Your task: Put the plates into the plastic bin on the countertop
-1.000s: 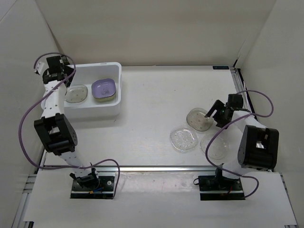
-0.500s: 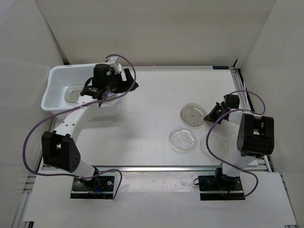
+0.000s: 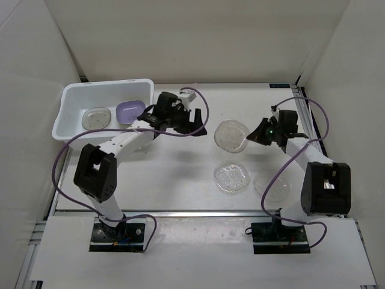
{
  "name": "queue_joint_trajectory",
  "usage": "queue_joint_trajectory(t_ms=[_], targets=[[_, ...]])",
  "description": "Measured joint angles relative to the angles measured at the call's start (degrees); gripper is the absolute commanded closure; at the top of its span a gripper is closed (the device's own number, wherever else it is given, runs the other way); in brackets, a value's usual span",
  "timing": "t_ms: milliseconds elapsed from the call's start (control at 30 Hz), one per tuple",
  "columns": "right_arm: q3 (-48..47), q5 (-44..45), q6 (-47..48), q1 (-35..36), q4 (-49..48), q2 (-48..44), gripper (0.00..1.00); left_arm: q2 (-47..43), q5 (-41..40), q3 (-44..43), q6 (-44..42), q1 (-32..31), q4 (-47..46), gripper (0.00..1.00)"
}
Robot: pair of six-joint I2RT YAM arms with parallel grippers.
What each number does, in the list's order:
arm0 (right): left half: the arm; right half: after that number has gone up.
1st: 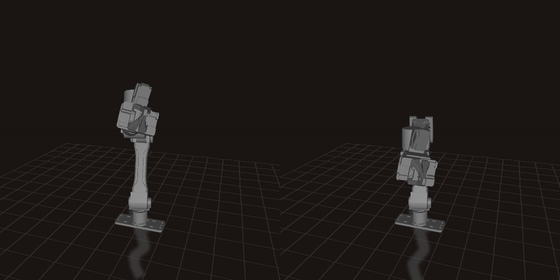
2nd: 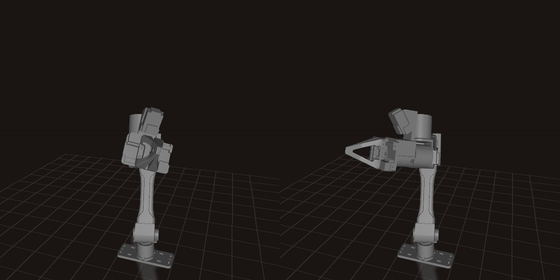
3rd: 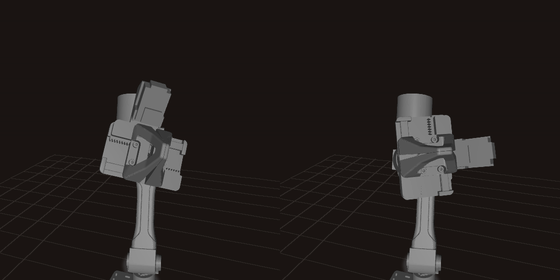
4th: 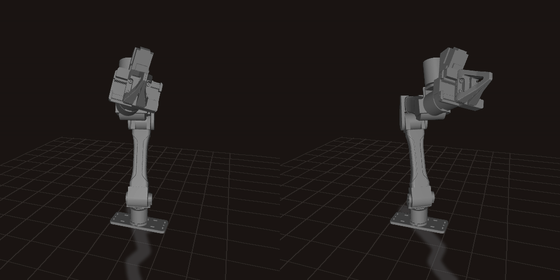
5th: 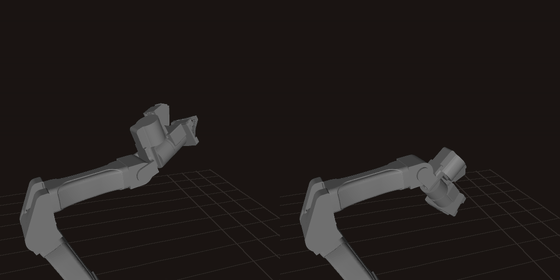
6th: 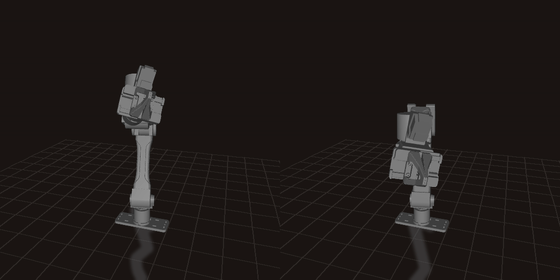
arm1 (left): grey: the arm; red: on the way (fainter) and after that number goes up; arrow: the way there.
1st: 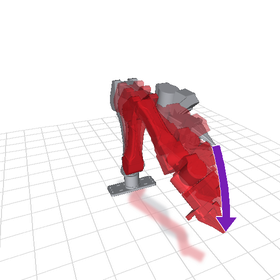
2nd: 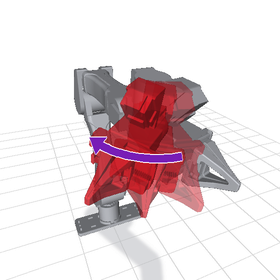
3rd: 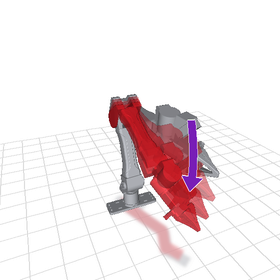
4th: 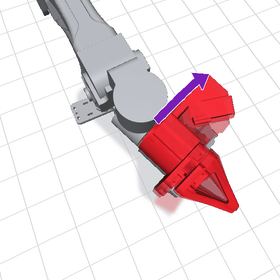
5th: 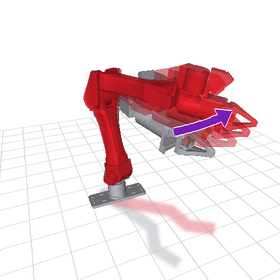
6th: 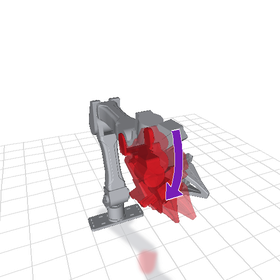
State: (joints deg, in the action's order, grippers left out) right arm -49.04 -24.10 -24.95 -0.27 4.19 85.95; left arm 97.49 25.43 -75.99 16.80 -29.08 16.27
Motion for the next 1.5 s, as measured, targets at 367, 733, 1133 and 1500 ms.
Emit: queue_joint_trajectory(t_ms=[367,733,1133,1500], targets=[[-5.2,-3.0,2.8,8.3,4.2,-4.7,1.00,5.4,-2.4,-5.2,-1.2,-5.0,-0.3,0.74],[-8.5,-3.3,4.4,10.9,6.3,-4.3,1.00,5.4,-4.4,-5.4,-2.6,-4.9,-0.5,0.64],[-12.2,-3.0,5.4,12.2,6.7,-1.2,0.52,5.4,-9.0,-7.4,-2.2,-4.7,1.3,0.90],[-20.1,-3.0,3.2,12.3,6.8,3.1,0.01,-5.2,-17.1,-4.6,4.5,14.5,2.1,0.90]])
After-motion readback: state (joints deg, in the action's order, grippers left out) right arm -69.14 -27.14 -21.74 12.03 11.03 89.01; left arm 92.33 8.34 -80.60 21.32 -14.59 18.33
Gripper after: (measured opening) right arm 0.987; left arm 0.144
